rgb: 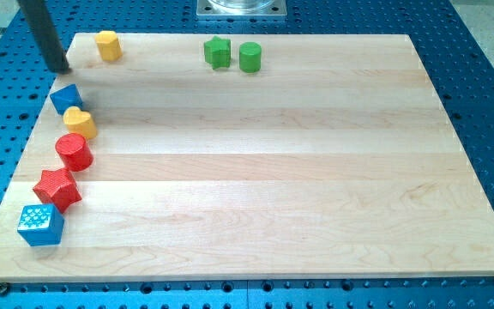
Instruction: Move the triangle parallel right of the yellow heart
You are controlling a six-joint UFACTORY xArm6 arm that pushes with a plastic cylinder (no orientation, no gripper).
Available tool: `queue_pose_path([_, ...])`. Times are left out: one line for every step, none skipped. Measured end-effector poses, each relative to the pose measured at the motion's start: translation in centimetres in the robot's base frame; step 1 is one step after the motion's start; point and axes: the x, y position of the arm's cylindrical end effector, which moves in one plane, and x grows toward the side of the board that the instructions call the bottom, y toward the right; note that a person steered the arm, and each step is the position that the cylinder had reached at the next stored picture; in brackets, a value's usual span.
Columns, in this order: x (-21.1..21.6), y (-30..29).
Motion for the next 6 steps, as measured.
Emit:
queue_pose_path([5.0,2.1])
queue_pose_path([8.9,4.7])
queue_pose_path([8.9,4.1])
queue_pose_path([10.6,2.5])
queue_pose_path([9.8,10.4])
queue_pose_path([10.6,17.7])
